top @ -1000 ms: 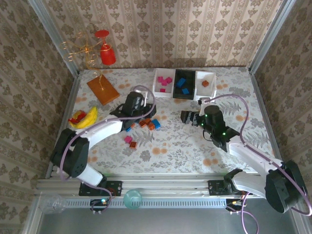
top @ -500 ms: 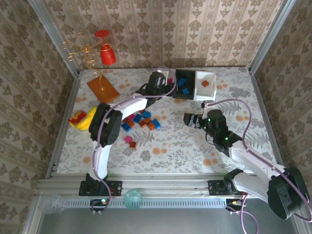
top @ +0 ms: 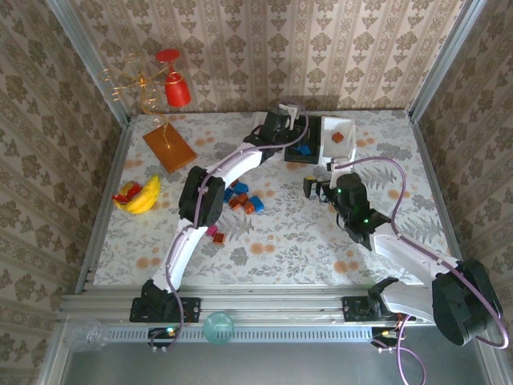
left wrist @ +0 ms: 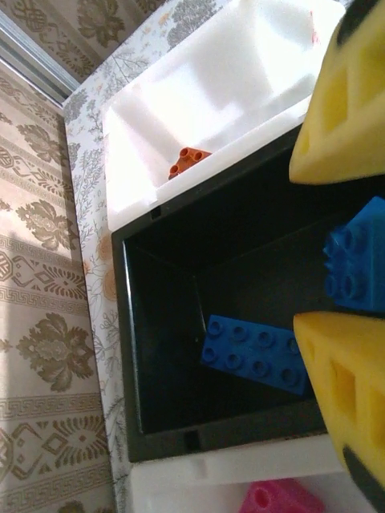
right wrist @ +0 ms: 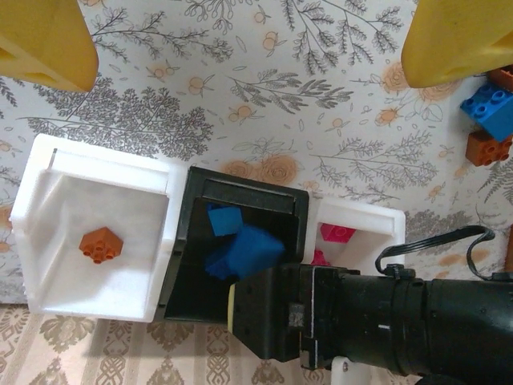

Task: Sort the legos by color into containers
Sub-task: Place the lego in the container.

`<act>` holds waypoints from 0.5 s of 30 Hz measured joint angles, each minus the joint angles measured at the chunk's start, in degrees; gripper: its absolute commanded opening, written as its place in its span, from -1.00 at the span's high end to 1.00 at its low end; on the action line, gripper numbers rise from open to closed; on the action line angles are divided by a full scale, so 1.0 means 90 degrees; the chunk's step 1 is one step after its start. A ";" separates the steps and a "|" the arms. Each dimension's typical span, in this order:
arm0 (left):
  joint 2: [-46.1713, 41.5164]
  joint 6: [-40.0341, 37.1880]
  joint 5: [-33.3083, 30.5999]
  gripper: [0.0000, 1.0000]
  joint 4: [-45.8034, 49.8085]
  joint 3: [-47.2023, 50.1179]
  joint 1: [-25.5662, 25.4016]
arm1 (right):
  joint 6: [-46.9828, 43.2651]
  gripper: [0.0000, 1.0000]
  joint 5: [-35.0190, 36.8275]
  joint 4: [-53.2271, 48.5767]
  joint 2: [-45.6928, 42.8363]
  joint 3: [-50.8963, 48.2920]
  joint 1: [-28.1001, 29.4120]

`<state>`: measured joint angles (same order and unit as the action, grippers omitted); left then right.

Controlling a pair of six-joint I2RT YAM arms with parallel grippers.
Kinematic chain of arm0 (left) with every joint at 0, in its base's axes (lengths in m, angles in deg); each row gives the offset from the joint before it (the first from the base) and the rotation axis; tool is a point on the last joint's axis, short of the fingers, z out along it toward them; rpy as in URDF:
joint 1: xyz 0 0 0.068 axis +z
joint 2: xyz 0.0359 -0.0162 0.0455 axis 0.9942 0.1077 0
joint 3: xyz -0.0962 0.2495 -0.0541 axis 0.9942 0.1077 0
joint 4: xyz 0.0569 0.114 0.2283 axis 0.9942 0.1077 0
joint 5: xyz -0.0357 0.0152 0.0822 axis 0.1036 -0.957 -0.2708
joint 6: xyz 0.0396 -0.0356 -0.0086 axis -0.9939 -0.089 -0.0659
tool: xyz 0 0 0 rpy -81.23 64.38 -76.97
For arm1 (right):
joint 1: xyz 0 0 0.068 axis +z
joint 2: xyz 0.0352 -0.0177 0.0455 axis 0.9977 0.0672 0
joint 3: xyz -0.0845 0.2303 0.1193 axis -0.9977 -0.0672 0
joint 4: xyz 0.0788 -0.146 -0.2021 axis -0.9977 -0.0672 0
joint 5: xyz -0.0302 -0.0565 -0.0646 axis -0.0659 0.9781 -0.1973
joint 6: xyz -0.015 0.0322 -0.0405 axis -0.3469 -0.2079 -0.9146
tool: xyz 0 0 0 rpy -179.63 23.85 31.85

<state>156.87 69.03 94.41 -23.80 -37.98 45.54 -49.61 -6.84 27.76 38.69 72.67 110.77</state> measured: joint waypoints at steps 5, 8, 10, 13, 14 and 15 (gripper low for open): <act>0.0034 -0.0153 0.0083 -0.33 0.0372 -0.0406 0.0002 | 0.0044 -0.97 0.0063 -0.0177 -0.0102 0.0000 0.0000; -0.0488 -0.0153 0.0219 -0.38 0.0442 0.0287 0.0015 | 0.0177 -0.96 -0.0058 -0.0362 -0.0209 -0.0007 0.0000; -0.1253 -0.0153 0.0308 -0.41 0.0379 0.1416 0.0039 | 0.0294 -0.96 -0.0296 -0.0469 -0.0289 -0.0039 0.0005; -0.2807 -0.0151 0.0374 -0.42 0.0194 0.3478 0.0121 | 0.0440 -0.95 -0.0614 -0.0644 -0.0347 -0.0100 0.0114; -0.3402 -0.0151 0.0384 -0.43 0.0056 0.4197 0.0185 | 0.0493 -0.95 -0.0721 -0.0707 -0.0345 -0.0117 0.0192; -0.3910 -0.0151 0.0386 -0.42 -0.0049 0.4799 0.0262 | 0.0517 -0.95 -0.0816 -0.0775 -0.0342 -0.0121 0.0245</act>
<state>121.68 67.68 97.89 -24.23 5.21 47.90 -44.95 -14.19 20.79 35.61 71.57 112.97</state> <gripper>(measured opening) 0.711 0.978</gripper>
